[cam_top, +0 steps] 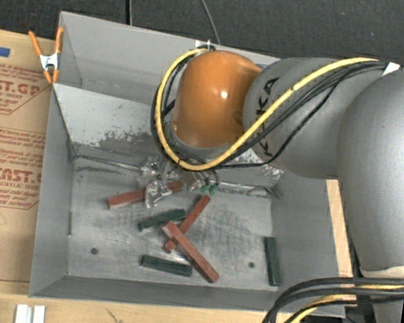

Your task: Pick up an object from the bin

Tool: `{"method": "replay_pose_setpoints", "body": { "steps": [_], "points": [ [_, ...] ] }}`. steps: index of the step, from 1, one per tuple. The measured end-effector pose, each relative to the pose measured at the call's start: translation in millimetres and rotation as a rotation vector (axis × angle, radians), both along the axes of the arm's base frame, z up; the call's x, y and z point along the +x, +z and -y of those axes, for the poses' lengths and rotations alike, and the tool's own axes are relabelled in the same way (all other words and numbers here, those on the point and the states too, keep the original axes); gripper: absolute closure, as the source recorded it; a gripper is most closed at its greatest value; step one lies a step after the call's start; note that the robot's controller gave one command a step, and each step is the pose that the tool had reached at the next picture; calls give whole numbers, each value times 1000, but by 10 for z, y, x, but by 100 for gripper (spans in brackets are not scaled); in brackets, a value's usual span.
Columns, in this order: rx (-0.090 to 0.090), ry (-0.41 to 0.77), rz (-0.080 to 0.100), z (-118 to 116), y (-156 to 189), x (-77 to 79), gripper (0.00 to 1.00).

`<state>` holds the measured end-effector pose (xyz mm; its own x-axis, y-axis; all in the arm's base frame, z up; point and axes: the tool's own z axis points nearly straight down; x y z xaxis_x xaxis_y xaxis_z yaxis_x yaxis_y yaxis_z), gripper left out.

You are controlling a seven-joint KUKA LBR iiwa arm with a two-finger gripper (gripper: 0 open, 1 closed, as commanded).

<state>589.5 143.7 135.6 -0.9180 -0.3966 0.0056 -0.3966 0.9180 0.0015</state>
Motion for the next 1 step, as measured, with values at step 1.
{"method": "replay_pose_setpoints", "body": {
  "steps": [1],
  "points": [
    [1, 0, 4, -4, 272, 10, 100]
  ]
}}
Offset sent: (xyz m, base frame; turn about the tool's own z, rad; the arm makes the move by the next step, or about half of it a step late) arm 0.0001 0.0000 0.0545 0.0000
